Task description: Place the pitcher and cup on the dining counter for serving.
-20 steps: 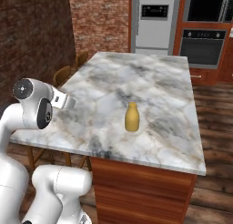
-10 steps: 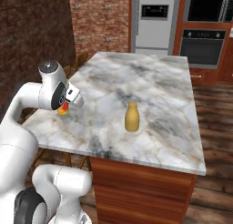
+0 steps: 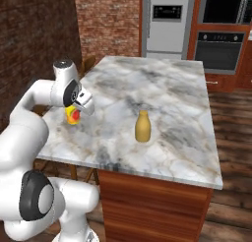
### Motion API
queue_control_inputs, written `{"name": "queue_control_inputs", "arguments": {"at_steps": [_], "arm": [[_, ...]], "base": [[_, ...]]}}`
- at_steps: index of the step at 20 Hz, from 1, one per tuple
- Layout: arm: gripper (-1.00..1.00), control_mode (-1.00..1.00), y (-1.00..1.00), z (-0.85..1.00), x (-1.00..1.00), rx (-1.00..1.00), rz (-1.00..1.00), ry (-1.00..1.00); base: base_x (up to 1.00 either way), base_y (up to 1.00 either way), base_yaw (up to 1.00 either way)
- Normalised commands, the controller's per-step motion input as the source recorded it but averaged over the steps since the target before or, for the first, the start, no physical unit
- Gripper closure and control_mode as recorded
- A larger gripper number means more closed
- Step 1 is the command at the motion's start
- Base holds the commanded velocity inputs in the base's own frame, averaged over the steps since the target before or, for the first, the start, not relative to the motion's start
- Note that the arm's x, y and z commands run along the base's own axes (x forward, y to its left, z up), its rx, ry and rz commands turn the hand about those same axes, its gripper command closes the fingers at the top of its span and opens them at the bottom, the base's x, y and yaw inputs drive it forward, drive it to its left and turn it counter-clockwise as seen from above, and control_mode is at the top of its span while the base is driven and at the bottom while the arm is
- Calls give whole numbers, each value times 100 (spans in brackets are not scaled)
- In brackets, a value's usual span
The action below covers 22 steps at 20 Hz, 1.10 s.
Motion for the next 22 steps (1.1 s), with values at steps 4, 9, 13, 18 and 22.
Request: {"name": "queue_control_inputs", "arguments": {"at_steps": [4, 9, 13, 18, 22], "arm": [[100, -100, -4, -59, 63, 0, -20, 7], [100, -100, -20, -48, 74, 0, -30, 10], [100, -100, -31, -43, 76, 0, -37, 15], [100, -100, -33, -31, 66, 0, -31, 12], [100, -100, -20, -32, 50, 0, -21, 7]], "base": [[0, 0, 0], [0, 0, 0], [0, 0, 0], [0, 0, 0], [0, 0, 0]]}}
